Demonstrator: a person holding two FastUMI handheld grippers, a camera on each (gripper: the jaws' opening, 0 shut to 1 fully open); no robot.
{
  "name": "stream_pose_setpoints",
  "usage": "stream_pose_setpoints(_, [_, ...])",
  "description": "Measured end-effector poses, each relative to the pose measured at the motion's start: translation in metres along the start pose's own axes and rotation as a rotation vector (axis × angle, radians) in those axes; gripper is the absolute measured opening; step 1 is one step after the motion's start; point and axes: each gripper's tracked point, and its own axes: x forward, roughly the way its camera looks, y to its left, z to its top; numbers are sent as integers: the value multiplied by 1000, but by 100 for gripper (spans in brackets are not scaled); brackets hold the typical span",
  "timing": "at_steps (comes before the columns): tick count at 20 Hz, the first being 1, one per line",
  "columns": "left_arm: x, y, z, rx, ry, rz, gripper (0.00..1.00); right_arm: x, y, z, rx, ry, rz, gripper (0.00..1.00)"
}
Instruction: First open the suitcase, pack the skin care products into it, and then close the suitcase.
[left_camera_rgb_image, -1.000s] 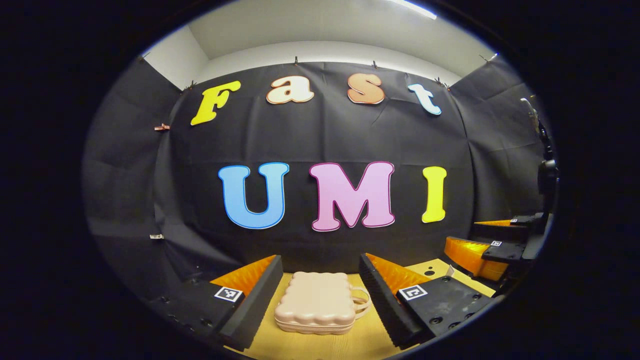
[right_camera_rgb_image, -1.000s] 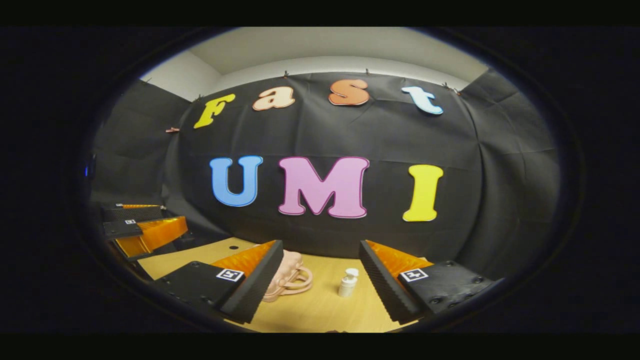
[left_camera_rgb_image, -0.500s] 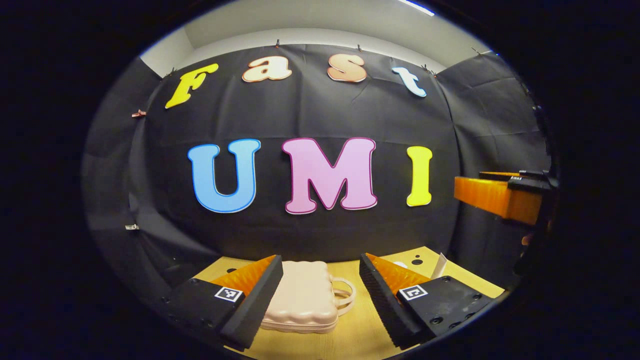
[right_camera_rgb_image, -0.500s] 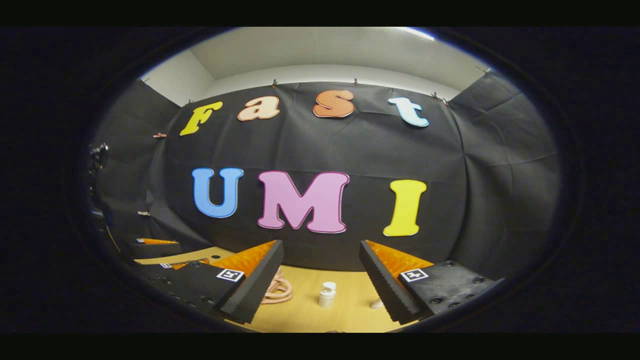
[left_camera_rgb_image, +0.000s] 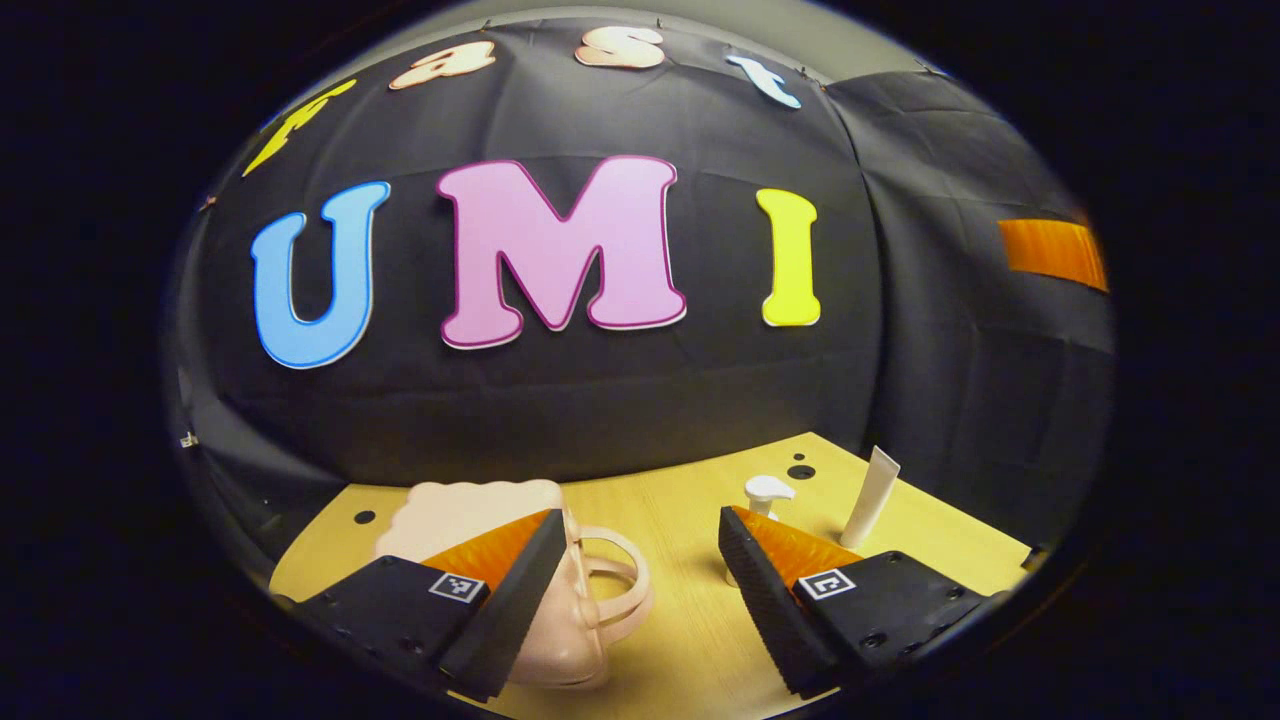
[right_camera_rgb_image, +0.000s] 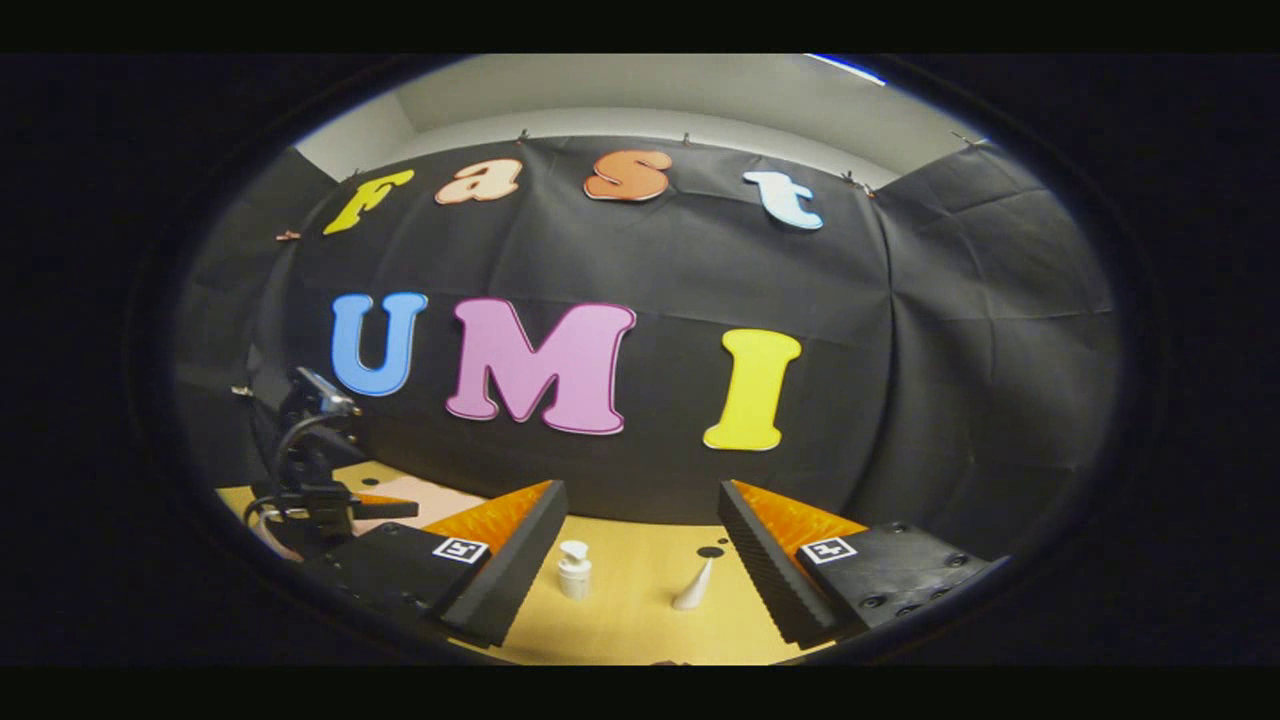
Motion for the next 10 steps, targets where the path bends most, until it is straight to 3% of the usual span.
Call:
stream_pose_setpoints(6, [83,-8,-60,-35,157,12,96,27,-33,-43,-12,79,-45,97])
stream_pose_setpoints(10, [112,-3,-98,-25,271,81,91,36,-48,-67,-16,141,-57,97])
